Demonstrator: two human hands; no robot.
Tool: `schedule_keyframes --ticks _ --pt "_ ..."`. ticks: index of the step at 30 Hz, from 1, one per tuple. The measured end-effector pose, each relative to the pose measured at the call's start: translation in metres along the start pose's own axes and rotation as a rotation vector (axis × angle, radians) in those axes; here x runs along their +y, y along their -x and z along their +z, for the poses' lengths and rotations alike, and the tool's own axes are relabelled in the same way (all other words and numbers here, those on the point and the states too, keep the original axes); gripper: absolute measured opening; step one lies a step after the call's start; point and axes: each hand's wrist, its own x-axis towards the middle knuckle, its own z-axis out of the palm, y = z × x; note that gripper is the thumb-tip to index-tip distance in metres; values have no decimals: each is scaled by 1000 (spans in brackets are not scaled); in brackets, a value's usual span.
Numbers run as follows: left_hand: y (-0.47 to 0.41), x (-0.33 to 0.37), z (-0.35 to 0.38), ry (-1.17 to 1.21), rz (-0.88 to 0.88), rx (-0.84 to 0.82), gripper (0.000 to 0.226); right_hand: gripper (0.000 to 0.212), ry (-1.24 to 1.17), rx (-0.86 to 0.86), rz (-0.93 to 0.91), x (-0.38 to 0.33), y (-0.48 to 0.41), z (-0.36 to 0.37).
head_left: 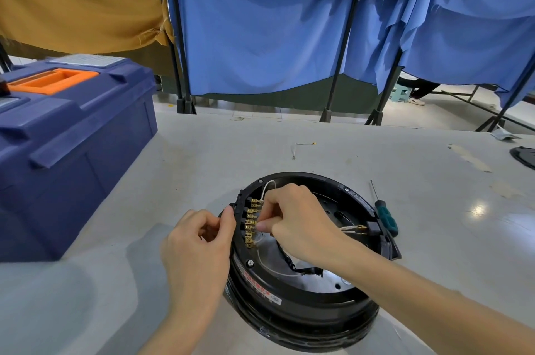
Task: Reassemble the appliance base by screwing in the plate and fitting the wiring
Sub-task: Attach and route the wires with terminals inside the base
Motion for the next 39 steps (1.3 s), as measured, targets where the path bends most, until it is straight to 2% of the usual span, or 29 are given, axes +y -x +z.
schedule_keyframes --ticks 12,18,26,29,31,35,39 --pt "-2 1 1 -29 42 -27 44 14 77 71 -12 -8 -5 11" --pt "-3 0 1 -21 48 -46 45 20 117 95 -10 -12 -6 18" --pt "-5 -4 1 -46 72 -29 42 1 200 62 -69 -11 -3 5" --pt "-7 -5 3 -35 6 -5 37 16 239 31 -126 -8 0 -4" --pt "-10 -4 3 -24 -25 -8 31 21 203 93 -146 -1 1 -13" --pt "-24 -3 5 51 -68 -148 14 21 232 303 -77 29 -10 -44" --pt "-36 -2 12 129 -158 -274 4 19 170 286 53 73 -30 -77"
